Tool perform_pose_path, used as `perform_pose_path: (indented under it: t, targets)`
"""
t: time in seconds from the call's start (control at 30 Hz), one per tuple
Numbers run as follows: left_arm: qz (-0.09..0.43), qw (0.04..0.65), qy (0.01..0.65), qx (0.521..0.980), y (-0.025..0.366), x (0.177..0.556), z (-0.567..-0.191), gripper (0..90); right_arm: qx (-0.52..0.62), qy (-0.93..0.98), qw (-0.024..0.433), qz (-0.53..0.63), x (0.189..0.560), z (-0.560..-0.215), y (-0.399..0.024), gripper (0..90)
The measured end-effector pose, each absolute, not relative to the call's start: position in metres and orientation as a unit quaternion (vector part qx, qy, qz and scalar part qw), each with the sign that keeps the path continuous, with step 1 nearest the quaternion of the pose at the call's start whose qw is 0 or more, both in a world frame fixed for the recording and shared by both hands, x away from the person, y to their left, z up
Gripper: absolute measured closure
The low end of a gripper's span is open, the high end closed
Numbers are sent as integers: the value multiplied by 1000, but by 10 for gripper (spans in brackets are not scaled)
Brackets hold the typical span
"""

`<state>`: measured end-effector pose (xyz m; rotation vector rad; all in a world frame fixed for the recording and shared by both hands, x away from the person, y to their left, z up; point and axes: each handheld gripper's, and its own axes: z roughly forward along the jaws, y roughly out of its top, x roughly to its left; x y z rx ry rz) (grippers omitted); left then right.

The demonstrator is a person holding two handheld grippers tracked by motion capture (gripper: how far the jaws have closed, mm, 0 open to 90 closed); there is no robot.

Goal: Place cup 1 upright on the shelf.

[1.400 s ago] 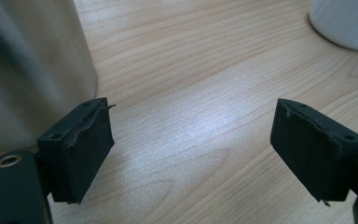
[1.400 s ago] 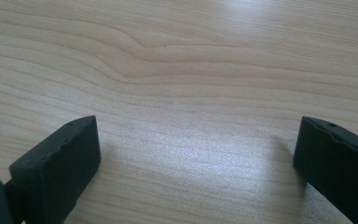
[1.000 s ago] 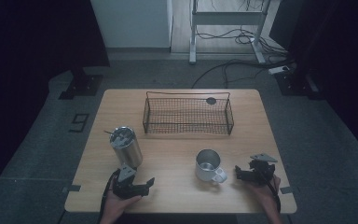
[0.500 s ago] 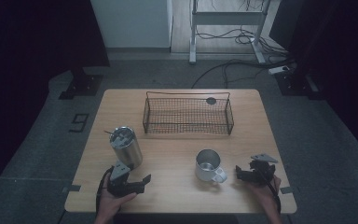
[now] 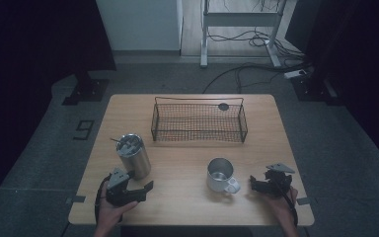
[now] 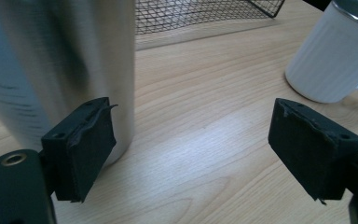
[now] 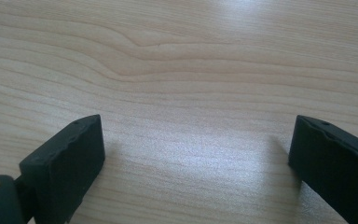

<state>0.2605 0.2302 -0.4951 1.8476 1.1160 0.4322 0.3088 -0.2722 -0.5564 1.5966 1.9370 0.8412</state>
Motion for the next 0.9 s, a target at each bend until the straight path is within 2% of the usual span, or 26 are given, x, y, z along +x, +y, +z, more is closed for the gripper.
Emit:
perform_pose_path:
  t: [0.63, 0.9]
  targets:
    - [201, 452, 490, 718, 257, 265, -492, 135, 585, 709, 245, 308, 309, -556, -272, 38]
    - [198, 450, 495, 717, 262, 271, -493, 72, 586, 709, 245, 308, 309, -556, -272, 39]
